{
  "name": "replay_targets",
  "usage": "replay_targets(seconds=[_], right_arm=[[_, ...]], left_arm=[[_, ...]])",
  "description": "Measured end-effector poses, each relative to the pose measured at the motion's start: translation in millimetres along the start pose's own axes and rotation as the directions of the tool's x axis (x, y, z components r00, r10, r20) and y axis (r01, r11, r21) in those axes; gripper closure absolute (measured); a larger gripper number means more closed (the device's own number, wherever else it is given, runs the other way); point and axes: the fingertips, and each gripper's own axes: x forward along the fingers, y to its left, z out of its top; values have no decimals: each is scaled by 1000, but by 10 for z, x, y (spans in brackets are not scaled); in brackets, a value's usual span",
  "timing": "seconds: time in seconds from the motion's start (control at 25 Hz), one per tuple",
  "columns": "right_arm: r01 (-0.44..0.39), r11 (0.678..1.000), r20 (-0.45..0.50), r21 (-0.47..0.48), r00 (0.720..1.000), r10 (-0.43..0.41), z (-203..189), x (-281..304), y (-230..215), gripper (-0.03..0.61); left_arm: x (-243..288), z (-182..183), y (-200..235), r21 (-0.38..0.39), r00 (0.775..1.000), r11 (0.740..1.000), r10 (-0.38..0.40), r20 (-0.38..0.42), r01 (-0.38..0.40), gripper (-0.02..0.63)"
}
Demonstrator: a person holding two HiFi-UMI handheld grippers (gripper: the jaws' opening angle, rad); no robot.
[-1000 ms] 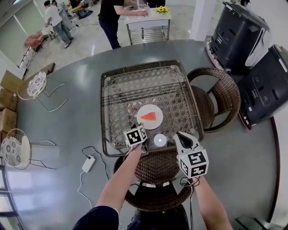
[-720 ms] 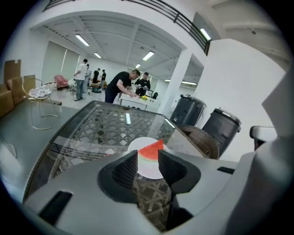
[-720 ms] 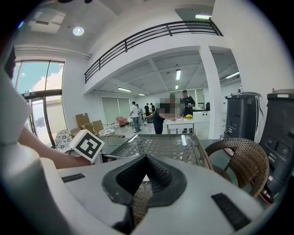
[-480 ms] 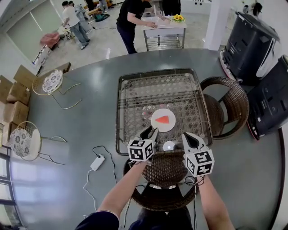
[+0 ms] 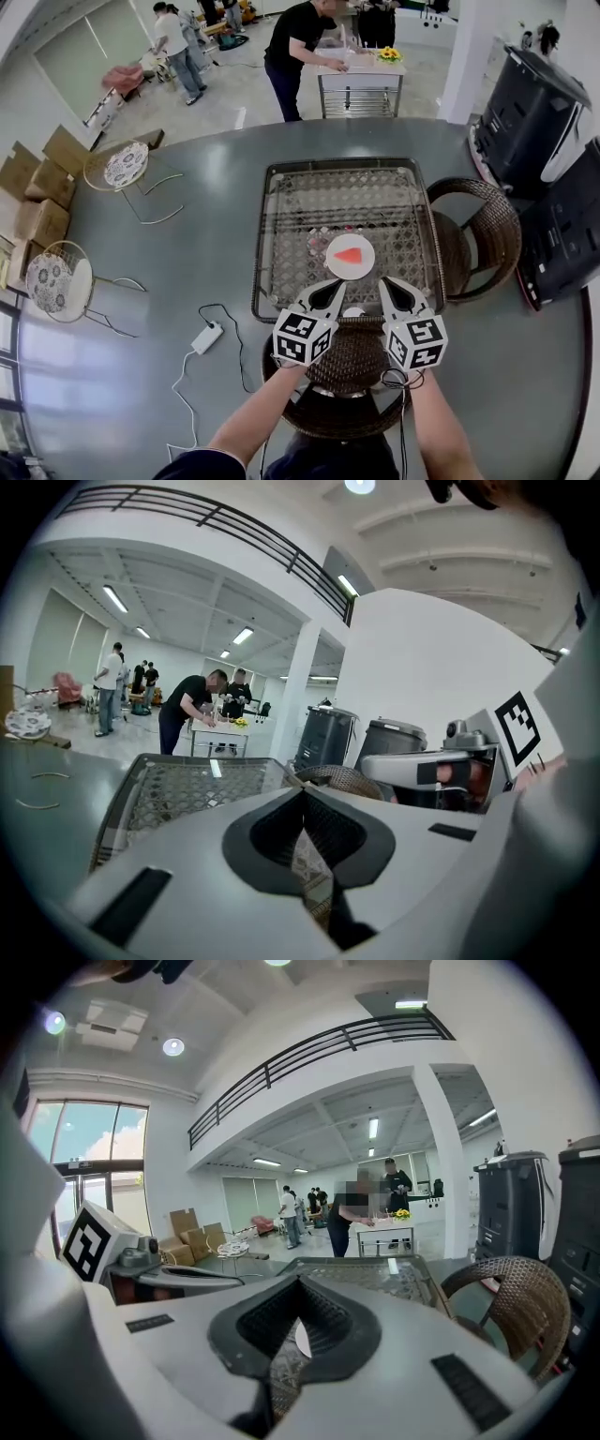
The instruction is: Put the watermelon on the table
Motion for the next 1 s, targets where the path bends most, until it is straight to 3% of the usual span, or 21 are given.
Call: replay_targets(seconds=[0.44, 0.76, 1.0], right_arm=[[-44, 999, 105, 18, 994, 41, 330, -304, 252, 575], [-70, 998, 132, 2, 989, 69, 466, -397, 412, 575], [-76, 997, 144, -5, 987, 76, 509, -398, 459, 575]], left_arm=[[-517, 316, -336, -2, 996, 999, -42, 74, 43, 607], [-675, 448, -435, -25, 993, 998, -63, 104, 66, 607], [-701, 468, -470, -1, 993, 998, -67, 100, 67, 607]])
